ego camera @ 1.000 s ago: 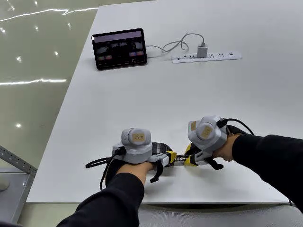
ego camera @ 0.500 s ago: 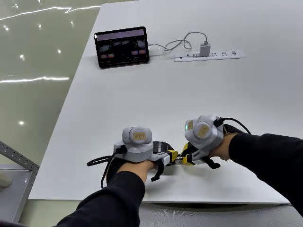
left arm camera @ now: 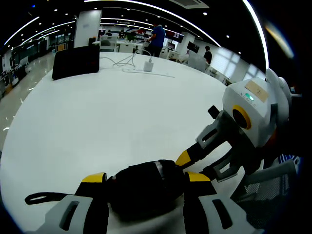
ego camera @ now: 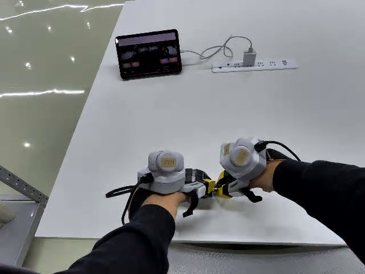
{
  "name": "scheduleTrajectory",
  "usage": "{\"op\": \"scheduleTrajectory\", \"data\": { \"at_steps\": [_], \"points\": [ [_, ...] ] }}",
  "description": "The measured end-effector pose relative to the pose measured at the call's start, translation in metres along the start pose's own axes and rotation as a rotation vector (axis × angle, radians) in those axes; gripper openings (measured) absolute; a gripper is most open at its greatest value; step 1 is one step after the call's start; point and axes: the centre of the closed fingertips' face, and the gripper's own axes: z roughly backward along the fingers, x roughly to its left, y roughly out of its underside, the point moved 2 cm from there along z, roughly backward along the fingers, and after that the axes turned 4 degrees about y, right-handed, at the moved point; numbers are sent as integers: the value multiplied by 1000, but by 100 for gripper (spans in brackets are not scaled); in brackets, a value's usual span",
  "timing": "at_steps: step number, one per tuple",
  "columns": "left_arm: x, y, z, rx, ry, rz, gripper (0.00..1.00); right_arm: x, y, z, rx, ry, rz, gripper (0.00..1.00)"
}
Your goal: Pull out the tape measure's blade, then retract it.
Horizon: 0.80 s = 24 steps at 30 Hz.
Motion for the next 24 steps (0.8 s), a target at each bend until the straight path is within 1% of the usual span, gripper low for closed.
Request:
{"op": "scheduleTrajectory", "data": {
  "at_steps": [3,5,9,15,20,24],
  "points": [
    [0,0,0,0,-1,0,57,0,1,0,-4,0,3,12],
    [0,0,0,-1,-1,0,57,1,1,1,-15,6,26,12],
    [0,0,0,-2,0,-1,58,1,1,2,-29,10,29,11],
    [1,0,0,0,-1,-2,57,2,1,2,-48,30,64,11],
    [1,0,0,0,-1,-2,57,1,0,3,-50,40,57,11],
    [0,0,0,0,-1,-2,57,0,1,4,-49,37,56,11]
  ]
}}
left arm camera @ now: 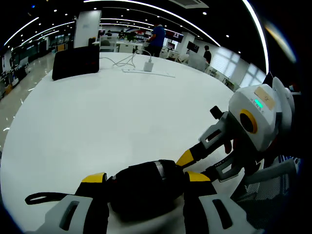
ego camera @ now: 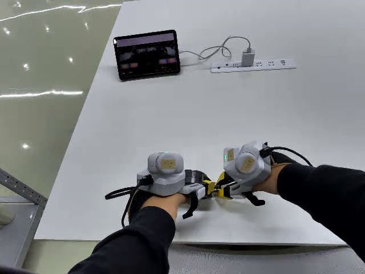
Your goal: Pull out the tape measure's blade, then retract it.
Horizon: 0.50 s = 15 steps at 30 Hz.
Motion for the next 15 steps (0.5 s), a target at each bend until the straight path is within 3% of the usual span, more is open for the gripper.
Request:
{"op": "scheduleTrajectory", "data": {
  "at_steps": [8,15],
  "points": [
    [0,0,0,0,3,0,57,0,0,0,-15,-6,-4,10],
    [0,0,0,-2,3,3,57,0,-4,-3,13,-21,21,10]
  ]
}}
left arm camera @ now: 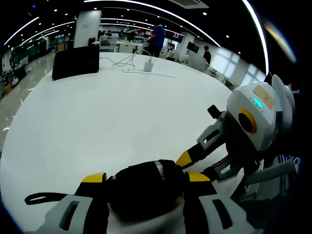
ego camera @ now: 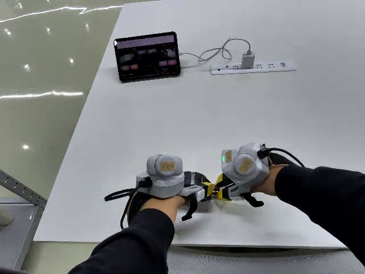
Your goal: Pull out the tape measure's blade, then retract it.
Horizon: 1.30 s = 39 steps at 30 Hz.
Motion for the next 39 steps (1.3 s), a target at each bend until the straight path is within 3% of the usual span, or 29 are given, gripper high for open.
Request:
{"op": "scheduleTrajectory", "data": {
  "at_steps": [4,7,12,39],
  "points": [
    [0,0,1,0,-2,3,57,0,0,1,-1,2,14,9],
    [4,-1,1,-19,-3,58,57,-5,-2,5,-21,14,26,10],
    [0,0,1,-6,0,26,57,-1,0,2,-12,7,21,11],
    [0,0,1,0,9,11,57,2,-3,1,-8,0,53,9]
  ]
}}
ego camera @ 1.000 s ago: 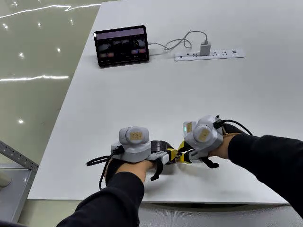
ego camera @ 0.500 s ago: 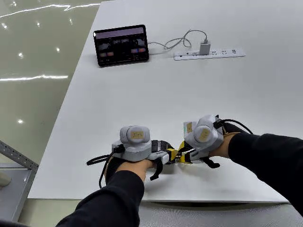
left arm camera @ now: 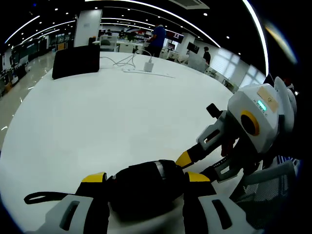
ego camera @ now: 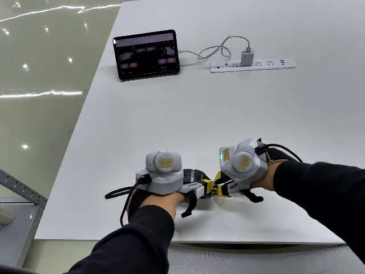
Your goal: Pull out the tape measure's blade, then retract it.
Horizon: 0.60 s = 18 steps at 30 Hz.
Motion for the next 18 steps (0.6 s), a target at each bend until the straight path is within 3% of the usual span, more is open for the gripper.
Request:
{"op": "scheduleTrajectory", "data": {
  "at_steps": [13,14,15,18],
  "points": [
    [-1,0,0,5,-12,-11,58,0,0,-2,-11,11,17,10],
    [-1,0,0,3,-11,-13,58,-1,0,-2,-7,13,4,11],
    [-1,0,0,2,-11,-15,58,0,1,-2,9,10,-64,11],
    [-1,0,0,1,-11,-18,58,0,-1,-4,12,10,-41,12]
  ]
}}
